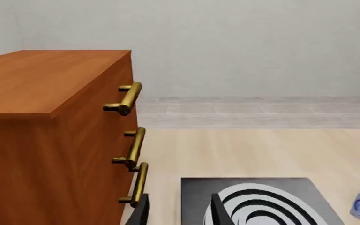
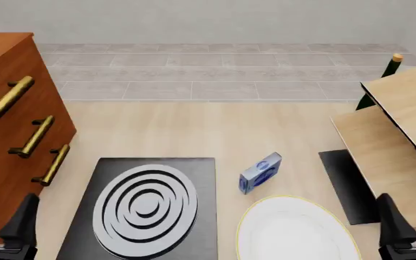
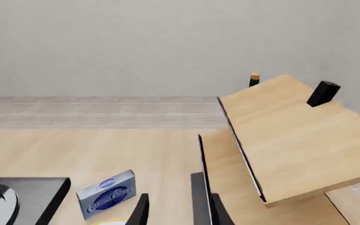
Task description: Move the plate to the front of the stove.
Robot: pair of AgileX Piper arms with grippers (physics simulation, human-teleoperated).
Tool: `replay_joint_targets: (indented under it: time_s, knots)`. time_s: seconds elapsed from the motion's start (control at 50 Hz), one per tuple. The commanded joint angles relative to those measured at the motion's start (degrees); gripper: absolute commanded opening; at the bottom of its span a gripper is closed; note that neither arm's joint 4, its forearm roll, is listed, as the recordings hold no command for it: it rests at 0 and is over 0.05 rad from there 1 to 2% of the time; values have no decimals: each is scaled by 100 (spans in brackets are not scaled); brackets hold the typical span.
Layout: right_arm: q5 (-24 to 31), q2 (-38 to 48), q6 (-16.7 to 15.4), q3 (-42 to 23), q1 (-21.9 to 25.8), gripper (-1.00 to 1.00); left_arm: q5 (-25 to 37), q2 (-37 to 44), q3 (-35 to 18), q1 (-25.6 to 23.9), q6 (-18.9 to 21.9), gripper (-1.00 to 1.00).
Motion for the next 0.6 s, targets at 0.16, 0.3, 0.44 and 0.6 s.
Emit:
replay_joint_targets:
  time_s: [0.16, 0.3, 0.44, 0.6]
  knots:
    - [80, 8, -10, 3, 37, 100, 4, 38, -3, -22, 55, 100]
    - [101, 18, 15, -1, 49, 100, 41, 17, -12, -126, 270, 100]
    - [130, 4, 63, 0, 59, 100, 202, 10, -170, -501, 677, 100]
    - [143, 1, 75, 1, 110, 100, 565, -8, -544, -1051, 1134, 100]
